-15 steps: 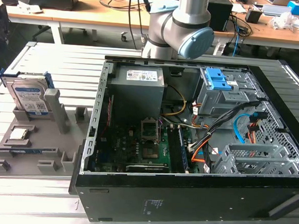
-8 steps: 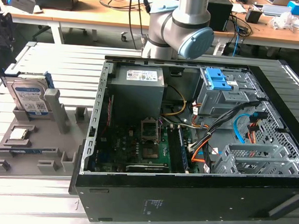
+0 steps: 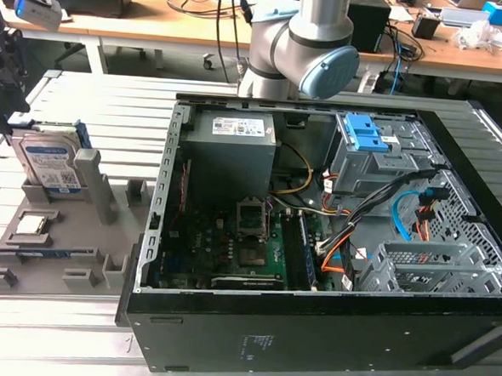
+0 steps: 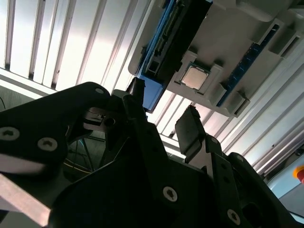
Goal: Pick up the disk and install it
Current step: 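Pick up the disk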
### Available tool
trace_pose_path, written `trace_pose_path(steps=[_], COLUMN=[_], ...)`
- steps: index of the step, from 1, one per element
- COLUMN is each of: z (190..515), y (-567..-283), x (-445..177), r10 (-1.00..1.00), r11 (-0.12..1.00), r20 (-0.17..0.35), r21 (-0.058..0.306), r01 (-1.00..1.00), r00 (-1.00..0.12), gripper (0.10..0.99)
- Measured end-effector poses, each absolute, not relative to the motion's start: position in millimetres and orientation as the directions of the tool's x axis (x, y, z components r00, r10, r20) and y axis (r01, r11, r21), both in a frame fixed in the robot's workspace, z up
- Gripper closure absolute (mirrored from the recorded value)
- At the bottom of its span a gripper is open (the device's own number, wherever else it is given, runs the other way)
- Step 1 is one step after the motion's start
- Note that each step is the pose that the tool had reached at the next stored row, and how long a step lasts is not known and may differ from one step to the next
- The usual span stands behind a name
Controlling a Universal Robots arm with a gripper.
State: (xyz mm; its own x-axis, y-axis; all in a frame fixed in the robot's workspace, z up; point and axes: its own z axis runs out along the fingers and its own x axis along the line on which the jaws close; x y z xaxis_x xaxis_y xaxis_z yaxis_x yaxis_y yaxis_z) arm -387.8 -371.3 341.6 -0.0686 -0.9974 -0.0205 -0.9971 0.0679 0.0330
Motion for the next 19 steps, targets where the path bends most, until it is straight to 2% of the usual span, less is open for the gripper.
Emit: trace_pose_path(steps=[19], z=[335.8], y=[-360.3], x=[-387.6], r10=[-0.997], r11=[0.068], r20=[-0.021], r21=[0.033], r01=[-0.997], r00=[-0.069], gripper=[0.545])
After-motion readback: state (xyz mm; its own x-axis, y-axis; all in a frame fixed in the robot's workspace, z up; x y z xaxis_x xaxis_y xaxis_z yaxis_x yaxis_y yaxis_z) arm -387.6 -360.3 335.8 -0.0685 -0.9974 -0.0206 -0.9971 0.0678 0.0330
